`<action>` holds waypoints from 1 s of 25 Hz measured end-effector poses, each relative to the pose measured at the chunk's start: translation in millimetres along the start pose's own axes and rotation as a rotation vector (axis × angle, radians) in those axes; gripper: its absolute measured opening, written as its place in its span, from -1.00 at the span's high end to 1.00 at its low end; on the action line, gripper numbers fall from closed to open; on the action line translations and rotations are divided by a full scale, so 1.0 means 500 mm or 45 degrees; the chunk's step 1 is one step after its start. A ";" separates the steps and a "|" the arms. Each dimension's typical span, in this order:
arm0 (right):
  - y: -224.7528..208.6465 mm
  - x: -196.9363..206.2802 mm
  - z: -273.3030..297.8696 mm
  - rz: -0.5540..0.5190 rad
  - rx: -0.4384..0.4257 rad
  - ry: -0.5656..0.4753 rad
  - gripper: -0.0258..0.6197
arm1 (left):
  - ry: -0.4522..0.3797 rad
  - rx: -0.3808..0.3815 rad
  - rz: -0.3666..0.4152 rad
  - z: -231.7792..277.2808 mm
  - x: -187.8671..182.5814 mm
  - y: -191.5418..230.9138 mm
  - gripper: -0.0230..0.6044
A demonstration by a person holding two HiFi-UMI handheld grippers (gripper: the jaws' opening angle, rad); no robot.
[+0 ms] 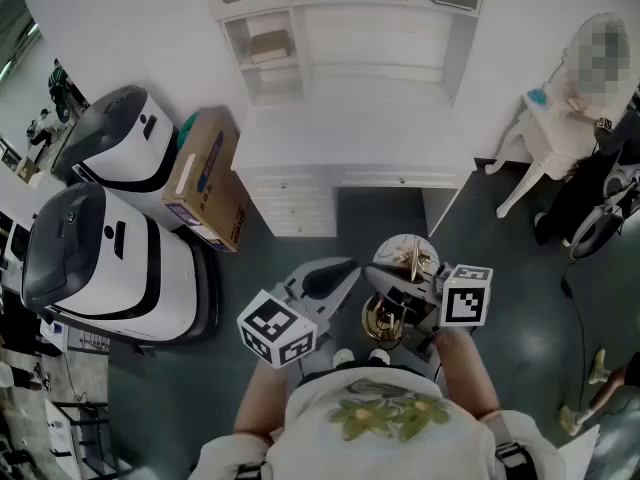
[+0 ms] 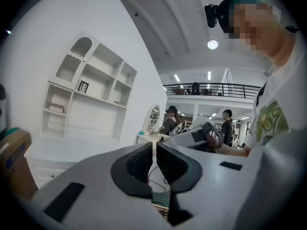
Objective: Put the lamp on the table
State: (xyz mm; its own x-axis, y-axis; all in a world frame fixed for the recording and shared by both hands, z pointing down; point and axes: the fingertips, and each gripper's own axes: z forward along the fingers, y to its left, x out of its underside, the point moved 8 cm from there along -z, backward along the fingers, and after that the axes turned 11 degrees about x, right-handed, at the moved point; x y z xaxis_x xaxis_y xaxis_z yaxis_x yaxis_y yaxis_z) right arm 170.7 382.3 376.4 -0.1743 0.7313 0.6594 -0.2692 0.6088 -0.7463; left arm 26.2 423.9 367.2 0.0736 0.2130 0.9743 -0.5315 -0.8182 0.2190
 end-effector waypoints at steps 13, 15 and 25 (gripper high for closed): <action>-0.009 -0.009 0.056 0.013 -0.003 -0.060 0.83 | -0.046 0.022 -0.005 -0.041 0.006 0.054 0.78; -0.009 -0.013 0.065 0.019 -0.009 -0.065 0.83 | -0.060 0.023 -0.026 -0.048 0.007 0.064 0.78; -0.063 -0.049 0.128 0.029 -0.040 -0.018 0.82 | -0.046 0.010 -0.076 -0.024 0.022 0.153 0.78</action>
State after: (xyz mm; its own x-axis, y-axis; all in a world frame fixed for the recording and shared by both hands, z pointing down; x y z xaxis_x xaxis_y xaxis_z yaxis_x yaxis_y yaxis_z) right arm 122.8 325.5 389.6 -0.1934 0.7408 0.6433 -0.2352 0.6015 -0.7634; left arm -23.7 370.0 394.0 0.1355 0.2418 0.9608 -0.5188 -0.8088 0.2767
